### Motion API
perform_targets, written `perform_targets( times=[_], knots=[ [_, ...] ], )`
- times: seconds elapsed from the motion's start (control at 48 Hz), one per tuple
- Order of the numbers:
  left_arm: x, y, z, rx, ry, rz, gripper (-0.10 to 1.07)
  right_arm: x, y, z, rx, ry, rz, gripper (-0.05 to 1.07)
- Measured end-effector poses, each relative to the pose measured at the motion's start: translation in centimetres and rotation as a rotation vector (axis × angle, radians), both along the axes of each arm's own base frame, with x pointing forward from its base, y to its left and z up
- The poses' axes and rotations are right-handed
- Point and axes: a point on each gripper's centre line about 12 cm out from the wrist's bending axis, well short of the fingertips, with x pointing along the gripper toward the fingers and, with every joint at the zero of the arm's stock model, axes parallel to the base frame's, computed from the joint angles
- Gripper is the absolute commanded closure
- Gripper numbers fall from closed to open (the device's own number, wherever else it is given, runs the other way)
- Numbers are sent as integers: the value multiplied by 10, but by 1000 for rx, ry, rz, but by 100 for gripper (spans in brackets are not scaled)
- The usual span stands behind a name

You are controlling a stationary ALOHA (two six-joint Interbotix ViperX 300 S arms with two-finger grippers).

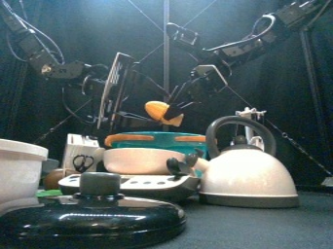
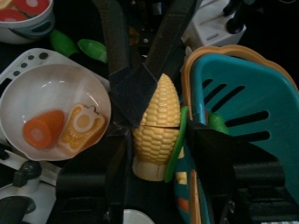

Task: Regrasp corn

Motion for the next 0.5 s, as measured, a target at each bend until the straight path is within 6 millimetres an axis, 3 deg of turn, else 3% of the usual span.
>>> perform_targets(
  times=[0.5],
  knots=[
    [-1, 9, -3, -1, 9, 27, 7, 0, 1, -1, -2, 5, 5, 43]
  ],
)
